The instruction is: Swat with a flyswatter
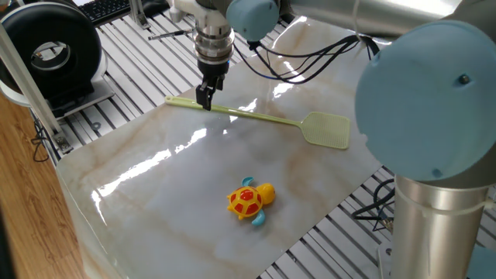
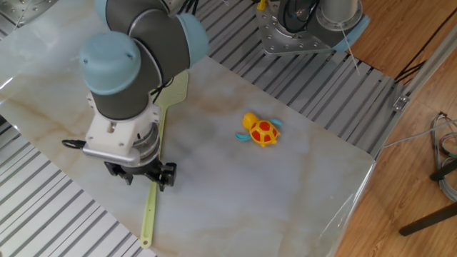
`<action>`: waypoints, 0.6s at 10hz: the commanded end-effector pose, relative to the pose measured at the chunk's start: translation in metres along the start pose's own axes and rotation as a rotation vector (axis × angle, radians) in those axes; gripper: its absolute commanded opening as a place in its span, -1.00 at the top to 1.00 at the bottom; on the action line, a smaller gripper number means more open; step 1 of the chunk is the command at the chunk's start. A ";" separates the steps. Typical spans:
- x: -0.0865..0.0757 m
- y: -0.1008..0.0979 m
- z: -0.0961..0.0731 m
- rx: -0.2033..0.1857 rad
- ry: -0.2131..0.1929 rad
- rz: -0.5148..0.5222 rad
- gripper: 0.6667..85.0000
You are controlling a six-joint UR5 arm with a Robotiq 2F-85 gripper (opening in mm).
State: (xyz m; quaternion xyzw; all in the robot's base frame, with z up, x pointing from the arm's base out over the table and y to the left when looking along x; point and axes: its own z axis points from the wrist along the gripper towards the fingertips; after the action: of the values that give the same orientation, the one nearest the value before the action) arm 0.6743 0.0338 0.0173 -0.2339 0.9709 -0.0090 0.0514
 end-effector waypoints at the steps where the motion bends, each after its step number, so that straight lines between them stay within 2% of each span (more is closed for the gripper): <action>1: -0.007 0.004 0.001 -0.004 -0.018 0.011 -0.59; 3: -0.005 0.004 0.003 -0.006 -0.017 0.017 -0.57; 4: -0.009 0.008 0.006 -0.020 -0.031 0.018 -0.56; 6: -0.015 0.013 0.001 -0.038 -0.045 0.022 -0.56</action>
State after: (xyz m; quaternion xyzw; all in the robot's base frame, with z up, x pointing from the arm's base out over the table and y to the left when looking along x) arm 0.6790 0.0444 0.0140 -0.2294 0.9713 0.0008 0.0623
